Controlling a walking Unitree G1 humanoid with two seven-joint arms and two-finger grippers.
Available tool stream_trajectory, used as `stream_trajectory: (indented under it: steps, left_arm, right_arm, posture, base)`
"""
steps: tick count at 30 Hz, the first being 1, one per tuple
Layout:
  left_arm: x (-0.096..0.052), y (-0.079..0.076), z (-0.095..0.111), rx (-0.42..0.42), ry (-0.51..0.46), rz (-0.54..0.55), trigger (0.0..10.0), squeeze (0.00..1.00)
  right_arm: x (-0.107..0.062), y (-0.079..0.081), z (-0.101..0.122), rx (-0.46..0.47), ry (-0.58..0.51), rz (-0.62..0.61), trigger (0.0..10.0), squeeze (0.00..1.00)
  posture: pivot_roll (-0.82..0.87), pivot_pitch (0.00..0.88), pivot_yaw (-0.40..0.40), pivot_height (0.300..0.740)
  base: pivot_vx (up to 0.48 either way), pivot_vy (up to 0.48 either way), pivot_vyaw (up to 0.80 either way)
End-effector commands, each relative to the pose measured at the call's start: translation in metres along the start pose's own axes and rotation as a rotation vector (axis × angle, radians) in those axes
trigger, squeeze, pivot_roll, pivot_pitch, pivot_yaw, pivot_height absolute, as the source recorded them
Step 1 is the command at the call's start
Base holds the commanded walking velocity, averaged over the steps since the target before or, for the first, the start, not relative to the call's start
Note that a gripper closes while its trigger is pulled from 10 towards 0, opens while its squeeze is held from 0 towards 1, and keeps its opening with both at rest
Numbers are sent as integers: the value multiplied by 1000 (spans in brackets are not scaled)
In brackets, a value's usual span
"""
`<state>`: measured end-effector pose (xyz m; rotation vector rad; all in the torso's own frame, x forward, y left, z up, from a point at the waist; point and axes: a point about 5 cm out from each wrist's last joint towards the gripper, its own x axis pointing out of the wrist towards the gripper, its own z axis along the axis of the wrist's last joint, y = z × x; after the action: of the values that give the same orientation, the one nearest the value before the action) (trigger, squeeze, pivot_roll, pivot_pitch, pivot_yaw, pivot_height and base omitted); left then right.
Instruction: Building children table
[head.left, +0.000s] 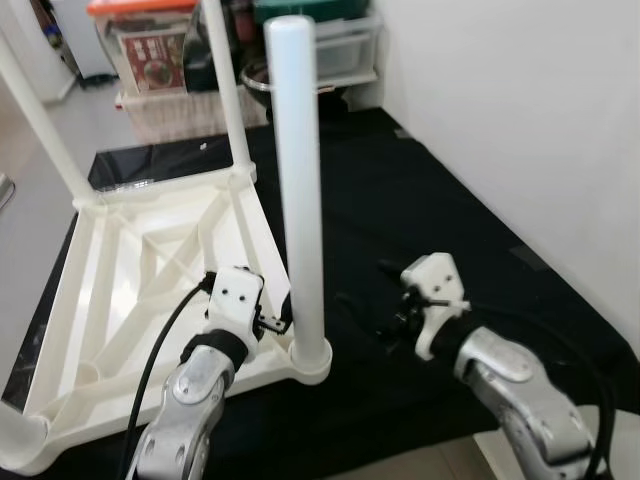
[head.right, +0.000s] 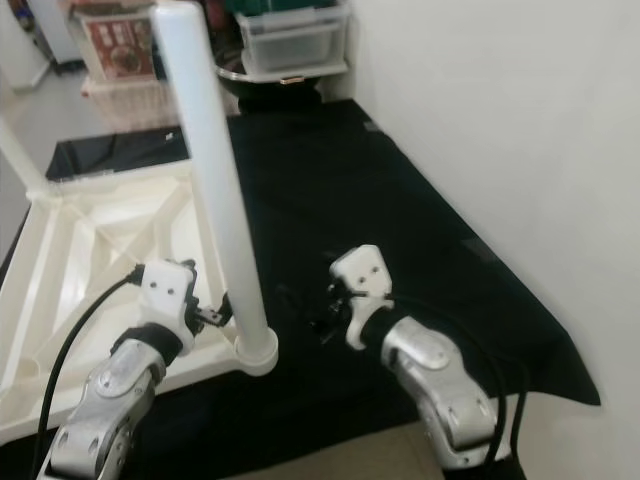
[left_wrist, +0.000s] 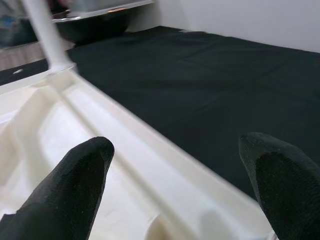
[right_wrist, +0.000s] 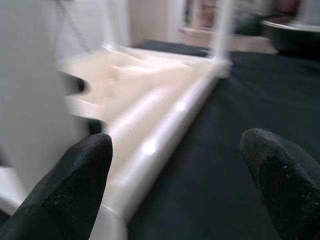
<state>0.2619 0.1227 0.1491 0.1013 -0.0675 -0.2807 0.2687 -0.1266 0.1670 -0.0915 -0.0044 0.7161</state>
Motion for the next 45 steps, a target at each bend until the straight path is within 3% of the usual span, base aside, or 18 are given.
stream_trajectory:
  steps: [1,5,15,26,31,40,45]
  left_arm:
    - [-2,1,-1,2,10,6,10000,0]
    - [-2,2,0,4,10,16,10000,0]
    - [-7,10,-5,47,63,112,10000,0]
    - [-23,-13,-1,120,78,35,10000,0]
    - [-26,-26,-1,121,107,-33,10000,0]
    - [-24,-26,-1,121,117,-24,10000,0]
    - [-21,-27,-2,117,141,-11,10000,0]
  right_arm:
    - [0,5,3,-11,4,25,10000,0]
    - [3,7,2,-28,13,21,10000,0]
    - [3,-14,-1,-46,33,-118,10000,0]
    - [3,-24,-10,-66,81,-211,10000,0]
    - [2,-29,-11,-92,100,-261,10000,0]
    - [-1,-37,-14,-121,129,-329,10000,0]
    - [-4,-51,-21,-143,176,-462,10000,0]
  posture:
    - [-30,68,-12,740]
    - [-27,68,-11,740]
    - [-25,69,-8,740]
    - [-18,69,-3,740]
    - [-20,77,2,740]
    - [-22,84,-1,740]
    - [-21,87,-8,740]
  base:
    - [0,0,0]
    - [0,0,0]
    - [0,129,0]
    - [0,475,0]
    - [0,0,0]
    - [0,0,0]
    - [0,0,0]
